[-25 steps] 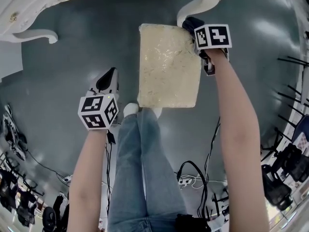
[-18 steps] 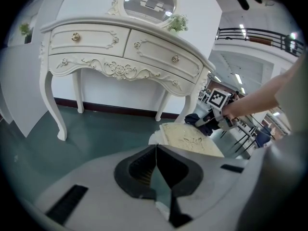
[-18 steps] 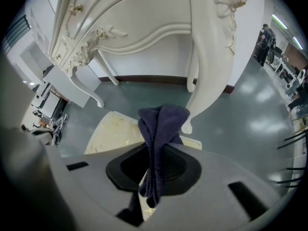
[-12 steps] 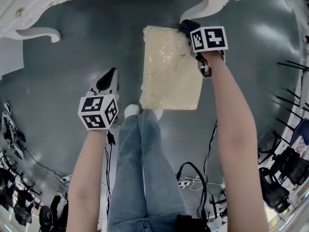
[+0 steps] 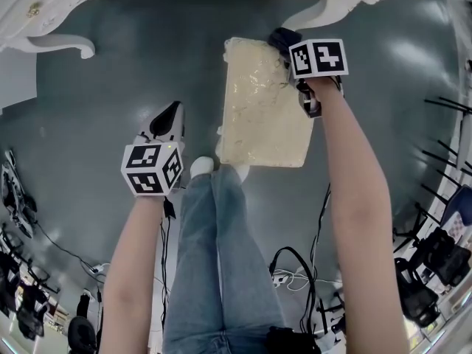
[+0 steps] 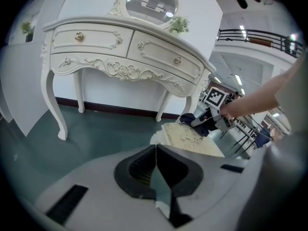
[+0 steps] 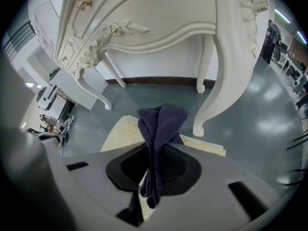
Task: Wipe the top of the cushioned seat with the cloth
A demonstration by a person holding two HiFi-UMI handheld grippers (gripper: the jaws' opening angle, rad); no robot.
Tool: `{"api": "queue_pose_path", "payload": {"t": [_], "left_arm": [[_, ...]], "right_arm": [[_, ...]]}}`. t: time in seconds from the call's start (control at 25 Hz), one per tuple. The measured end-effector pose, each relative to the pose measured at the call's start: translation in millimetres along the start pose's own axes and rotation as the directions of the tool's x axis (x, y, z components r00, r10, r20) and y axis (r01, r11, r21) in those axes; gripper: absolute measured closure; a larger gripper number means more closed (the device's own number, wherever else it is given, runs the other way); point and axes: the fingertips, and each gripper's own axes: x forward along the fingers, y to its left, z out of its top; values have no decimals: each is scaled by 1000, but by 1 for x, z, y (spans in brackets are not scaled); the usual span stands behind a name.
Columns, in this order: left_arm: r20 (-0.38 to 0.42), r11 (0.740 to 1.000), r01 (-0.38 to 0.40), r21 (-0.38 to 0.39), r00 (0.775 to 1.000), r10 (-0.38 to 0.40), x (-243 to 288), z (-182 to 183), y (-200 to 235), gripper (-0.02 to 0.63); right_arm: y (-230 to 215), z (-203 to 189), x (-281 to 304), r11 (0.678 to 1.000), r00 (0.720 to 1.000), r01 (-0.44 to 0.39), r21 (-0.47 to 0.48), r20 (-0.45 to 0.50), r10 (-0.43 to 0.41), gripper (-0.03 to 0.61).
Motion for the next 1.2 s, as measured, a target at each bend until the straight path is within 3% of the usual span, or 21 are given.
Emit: {"api": "queue_pose_path", "payload": {"t": [1.2], "left_arm": [[17, 1000, -13, -24, 1000, 14, -30, -11, 29, 609]], "right_arm": [[118, 22, 35, 981, 990, -131, -143, -66, 122, 540]]}}
